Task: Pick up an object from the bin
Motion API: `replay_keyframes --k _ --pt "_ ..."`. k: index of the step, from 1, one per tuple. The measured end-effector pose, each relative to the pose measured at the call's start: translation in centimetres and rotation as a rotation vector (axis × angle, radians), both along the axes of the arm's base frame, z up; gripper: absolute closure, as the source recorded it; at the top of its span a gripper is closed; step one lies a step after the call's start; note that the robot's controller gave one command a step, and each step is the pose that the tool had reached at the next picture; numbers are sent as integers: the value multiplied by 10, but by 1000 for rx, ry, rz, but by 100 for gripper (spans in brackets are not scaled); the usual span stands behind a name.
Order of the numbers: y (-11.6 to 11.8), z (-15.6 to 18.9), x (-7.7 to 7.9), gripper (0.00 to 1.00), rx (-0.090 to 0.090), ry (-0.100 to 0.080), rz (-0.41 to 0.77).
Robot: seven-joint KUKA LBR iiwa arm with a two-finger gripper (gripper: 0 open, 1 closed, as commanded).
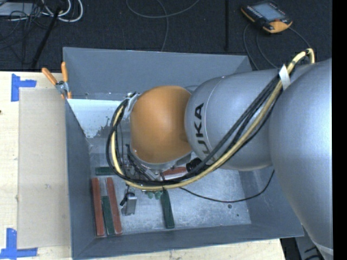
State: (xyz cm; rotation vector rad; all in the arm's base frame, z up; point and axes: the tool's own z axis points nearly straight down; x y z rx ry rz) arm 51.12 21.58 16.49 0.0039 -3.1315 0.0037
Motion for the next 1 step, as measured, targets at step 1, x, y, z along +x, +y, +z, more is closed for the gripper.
replay_keyframes --k 1 --pt "-1 4 2 0 2 -7 -4"
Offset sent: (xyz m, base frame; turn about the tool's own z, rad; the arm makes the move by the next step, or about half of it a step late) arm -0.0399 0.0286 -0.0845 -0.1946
